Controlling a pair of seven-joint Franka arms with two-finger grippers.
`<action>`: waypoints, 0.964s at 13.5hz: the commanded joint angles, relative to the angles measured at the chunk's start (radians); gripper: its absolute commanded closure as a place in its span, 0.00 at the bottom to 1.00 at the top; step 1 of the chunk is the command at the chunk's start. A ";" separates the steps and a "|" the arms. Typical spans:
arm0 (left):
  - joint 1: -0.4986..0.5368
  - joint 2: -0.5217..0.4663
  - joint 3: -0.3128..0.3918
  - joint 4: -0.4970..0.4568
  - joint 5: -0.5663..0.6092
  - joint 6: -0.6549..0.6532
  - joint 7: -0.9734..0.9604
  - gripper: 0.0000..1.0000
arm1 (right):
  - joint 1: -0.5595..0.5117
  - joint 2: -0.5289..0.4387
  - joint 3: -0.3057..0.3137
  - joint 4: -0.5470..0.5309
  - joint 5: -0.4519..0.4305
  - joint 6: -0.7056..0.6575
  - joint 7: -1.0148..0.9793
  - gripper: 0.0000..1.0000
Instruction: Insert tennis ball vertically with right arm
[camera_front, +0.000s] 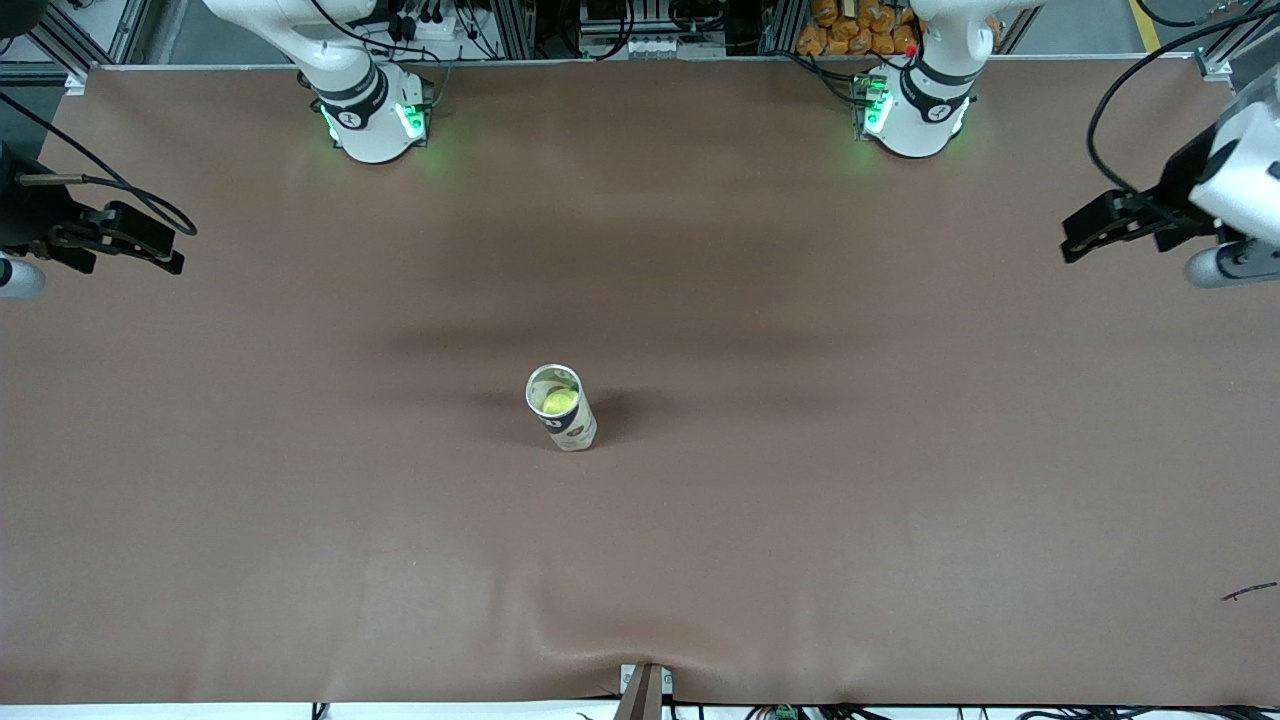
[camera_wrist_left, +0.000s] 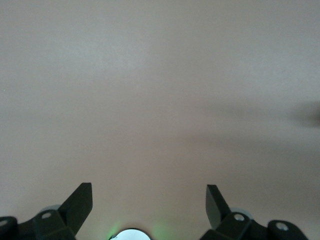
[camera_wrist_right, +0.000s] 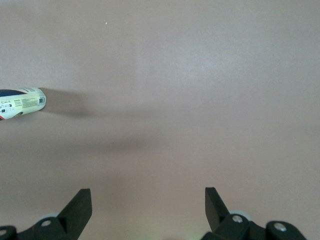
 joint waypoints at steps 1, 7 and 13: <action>-0.066 -0.090 0.109 -0.108 -0.030 0.008 0.026 0.00 | -0.015 -0.006 0.012 -0.007 -0.014 0.000 -0.009 0.00; -0.143 -0.202 0.209 -0.252 -0.054 0.056 0.035 0.00 | -0.015 -0.006 0.012 -0.011 -0.014 0.003 -0.009 0.00; -0.169 -0.253 0.225 -0.277 -0.047 0.054 0.168 0.00 | -0.015 -0.006 0.012 -0.013 -0.014 0.004 -0.009 0.00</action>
